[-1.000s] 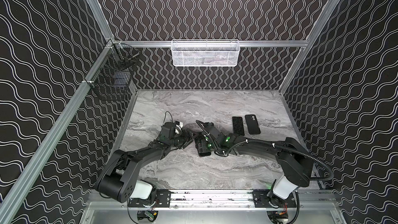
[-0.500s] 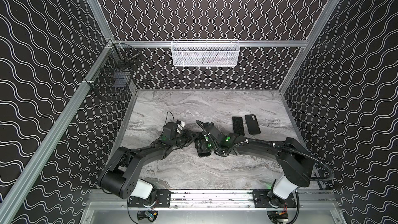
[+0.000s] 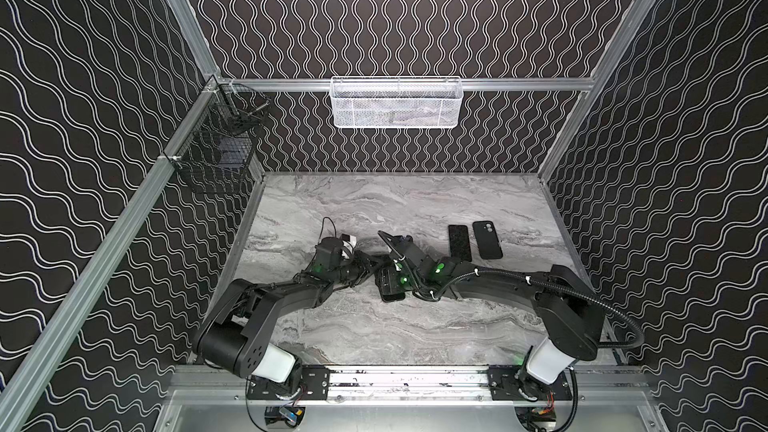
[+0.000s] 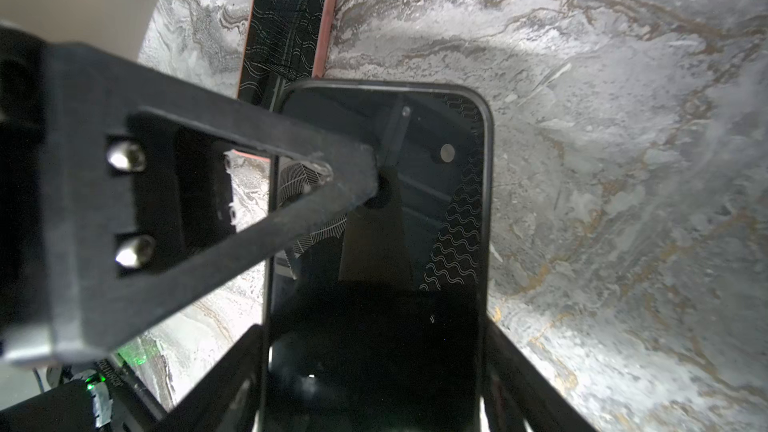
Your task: Take the phone out of the phone case
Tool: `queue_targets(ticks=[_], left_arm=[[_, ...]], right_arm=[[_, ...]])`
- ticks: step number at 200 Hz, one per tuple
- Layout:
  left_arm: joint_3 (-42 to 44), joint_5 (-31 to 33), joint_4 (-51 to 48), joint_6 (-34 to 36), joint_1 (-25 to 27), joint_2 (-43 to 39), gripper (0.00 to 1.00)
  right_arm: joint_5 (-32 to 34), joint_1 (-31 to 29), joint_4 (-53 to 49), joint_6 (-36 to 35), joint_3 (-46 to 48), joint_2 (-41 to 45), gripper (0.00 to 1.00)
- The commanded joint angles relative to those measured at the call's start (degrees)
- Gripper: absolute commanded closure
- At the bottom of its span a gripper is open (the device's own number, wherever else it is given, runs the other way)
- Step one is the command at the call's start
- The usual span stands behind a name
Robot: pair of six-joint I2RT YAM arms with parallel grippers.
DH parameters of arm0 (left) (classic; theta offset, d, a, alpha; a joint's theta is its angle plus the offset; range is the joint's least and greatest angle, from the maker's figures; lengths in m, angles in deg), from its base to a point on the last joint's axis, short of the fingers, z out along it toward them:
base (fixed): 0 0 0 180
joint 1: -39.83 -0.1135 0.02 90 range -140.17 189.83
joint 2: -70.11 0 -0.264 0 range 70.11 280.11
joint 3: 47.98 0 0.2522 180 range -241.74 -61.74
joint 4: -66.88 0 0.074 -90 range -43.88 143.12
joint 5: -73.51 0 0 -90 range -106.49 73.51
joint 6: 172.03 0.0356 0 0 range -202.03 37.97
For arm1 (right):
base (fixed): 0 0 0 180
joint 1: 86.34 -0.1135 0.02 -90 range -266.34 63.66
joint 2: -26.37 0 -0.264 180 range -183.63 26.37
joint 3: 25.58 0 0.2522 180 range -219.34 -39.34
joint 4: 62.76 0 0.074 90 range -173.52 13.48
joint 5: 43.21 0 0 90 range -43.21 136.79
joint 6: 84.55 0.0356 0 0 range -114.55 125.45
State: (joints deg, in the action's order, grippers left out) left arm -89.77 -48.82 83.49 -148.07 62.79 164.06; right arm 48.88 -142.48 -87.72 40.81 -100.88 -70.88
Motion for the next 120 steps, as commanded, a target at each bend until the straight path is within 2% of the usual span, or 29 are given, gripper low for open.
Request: queue_targets(ticks=[1, 19, 35, 67, 93, 120], left_arm=[[0.2, 0.0, 3.5, -1.1, 0.1, 0.5, 0.85], [0.7, -0.1, 4.9, -1.9, 0.1, 0.8, 0.96], [1.1, 0.2, 5.9, -2.4, 0.1, 0.8, 1.0], [1.0, 0.7, 5.4, -2.3, 0.1, 0.6, 1.0], [0.7, 0.9, 4.9, -2.0, 0.1, 0.2, 1.0], [0.3, 1.3, 3.9, -2.3, 0.1, -0.7, 1.0]], right_arm=[[-0.7, 0.1, 2.9, 0.2, -0.4, 0.0, 0.38], [-0.8, 0.1, 2.9, -0.1, -0.6, -0.2, 0.36], [-1.3, 0.2, 2.9, -0.1, -0.6, -0.2, 0.34], [-1.4, 0.2, 2.4, -0.1, -0.3, 0.3, 0.28], [-0.6, 0.2, 2.6, -1.0, 0.7, 2.7, 0.09], [-0.2, 0.5, 2.1, -2.9, 1.6, 7.1, 0.02]])
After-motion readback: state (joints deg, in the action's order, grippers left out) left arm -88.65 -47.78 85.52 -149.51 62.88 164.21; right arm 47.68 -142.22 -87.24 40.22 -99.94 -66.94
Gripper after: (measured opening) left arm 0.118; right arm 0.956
